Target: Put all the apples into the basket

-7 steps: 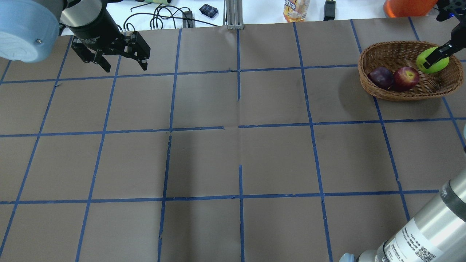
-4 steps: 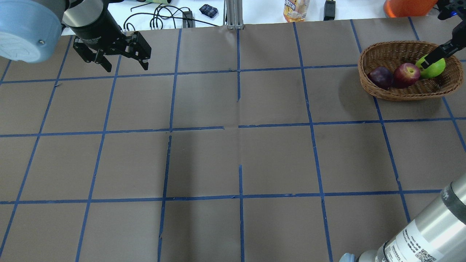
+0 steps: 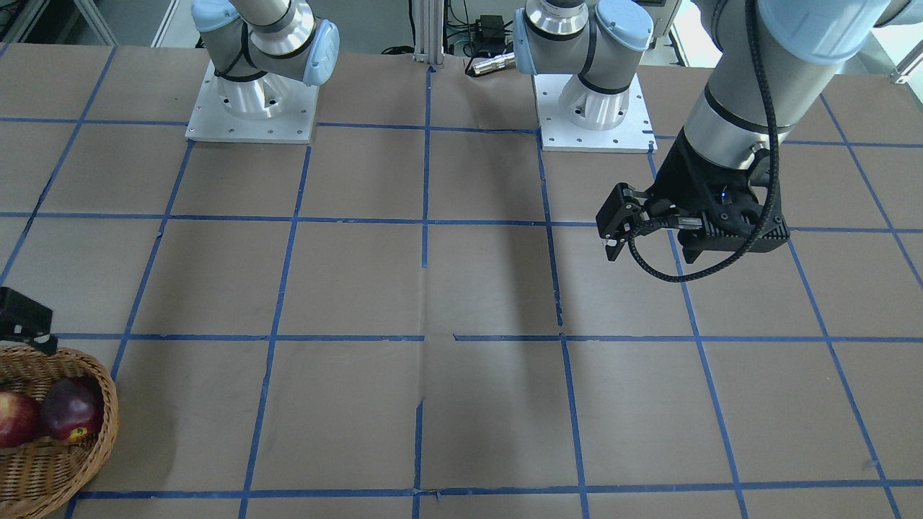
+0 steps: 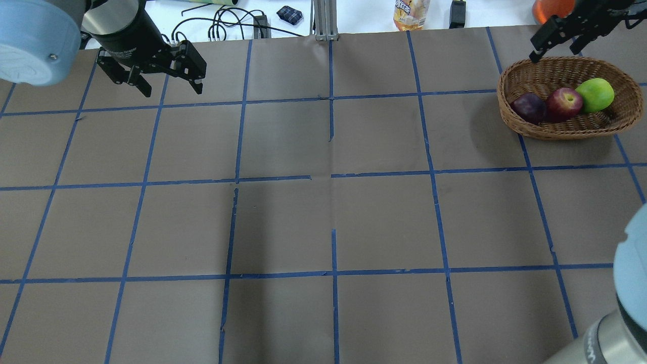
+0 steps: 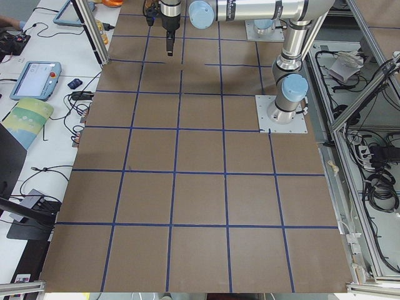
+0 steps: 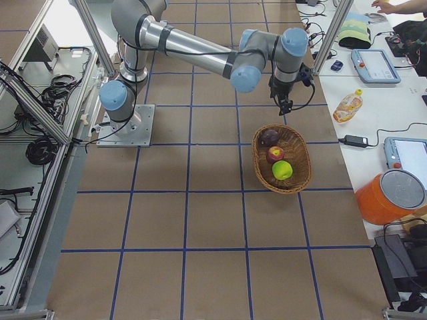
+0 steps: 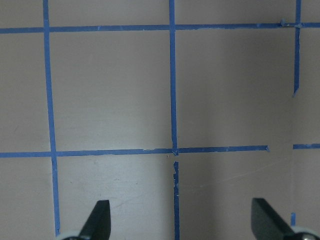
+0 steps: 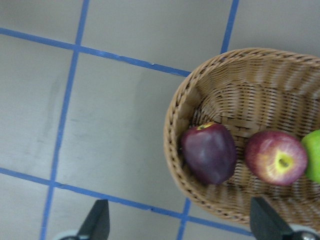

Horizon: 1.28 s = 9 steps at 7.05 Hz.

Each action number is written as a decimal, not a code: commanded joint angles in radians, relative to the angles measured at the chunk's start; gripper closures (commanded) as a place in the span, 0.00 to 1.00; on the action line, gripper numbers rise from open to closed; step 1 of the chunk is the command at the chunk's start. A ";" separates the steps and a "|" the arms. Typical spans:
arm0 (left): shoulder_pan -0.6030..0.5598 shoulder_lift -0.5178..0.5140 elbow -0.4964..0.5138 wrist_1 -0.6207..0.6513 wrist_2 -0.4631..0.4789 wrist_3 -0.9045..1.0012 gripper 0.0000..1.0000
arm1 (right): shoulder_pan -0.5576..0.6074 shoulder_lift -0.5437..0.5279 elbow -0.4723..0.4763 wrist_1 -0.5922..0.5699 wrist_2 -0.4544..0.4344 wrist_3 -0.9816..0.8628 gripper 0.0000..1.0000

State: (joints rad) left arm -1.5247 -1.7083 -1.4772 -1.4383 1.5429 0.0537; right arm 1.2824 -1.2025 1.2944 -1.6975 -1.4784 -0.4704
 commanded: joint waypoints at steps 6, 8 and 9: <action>0.003 -0.011 0.014 0.007 0.003 0.017 0.00 | 0.278 -0.256 0.060 0.229 -0.011 0.596 0.00; 0.003 -0.013 0.020 -0.004 0.000 0.017 0.00 | 0.281 -0.296 0.126 0.223 -0.013 0.550 0.00; 0.000 0.002 -0.004 -0.005 0.002 0.018 0.00 | 0.279 -0.302 0.155 0.211 -0.008 0.526 0.00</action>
State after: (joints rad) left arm -1.5225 -1.7167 -1.4645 -1.4406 1.5433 0.0712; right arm 1.5621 -1.4925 1.4113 -1.4763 -1.4876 0.0835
